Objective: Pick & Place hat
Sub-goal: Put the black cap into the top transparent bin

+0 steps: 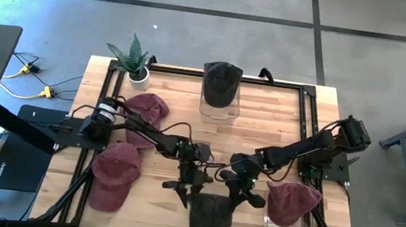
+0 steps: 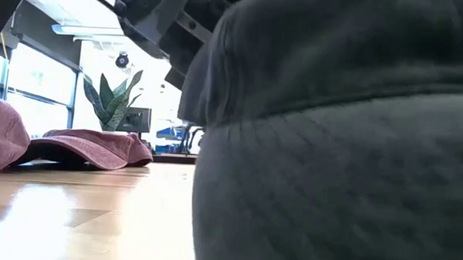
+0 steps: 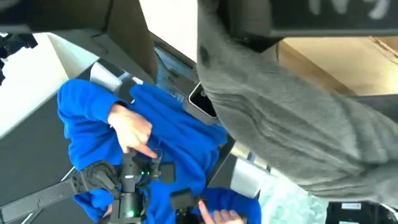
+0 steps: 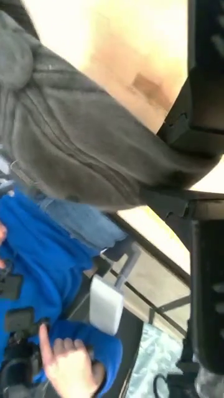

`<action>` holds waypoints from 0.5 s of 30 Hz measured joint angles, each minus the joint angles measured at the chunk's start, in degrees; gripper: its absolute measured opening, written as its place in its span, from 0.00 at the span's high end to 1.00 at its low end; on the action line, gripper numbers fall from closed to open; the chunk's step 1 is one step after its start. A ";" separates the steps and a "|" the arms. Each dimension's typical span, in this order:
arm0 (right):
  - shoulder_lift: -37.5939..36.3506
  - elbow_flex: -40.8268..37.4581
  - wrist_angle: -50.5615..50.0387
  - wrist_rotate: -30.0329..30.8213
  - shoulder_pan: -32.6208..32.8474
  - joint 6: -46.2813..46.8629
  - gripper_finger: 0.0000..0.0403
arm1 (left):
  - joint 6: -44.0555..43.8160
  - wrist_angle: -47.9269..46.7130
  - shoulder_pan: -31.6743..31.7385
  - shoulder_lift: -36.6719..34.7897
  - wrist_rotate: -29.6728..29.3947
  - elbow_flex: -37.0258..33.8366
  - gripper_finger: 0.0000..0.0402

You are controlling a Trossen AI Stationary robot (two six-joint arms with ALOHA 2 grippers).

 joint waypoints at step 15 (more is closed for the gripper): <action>0.26 0.00 2.28 -1.71 2.25 -1.32 0.61 | -0.07 0.61 0.38 -0.88 -0.73 -0.04 0.84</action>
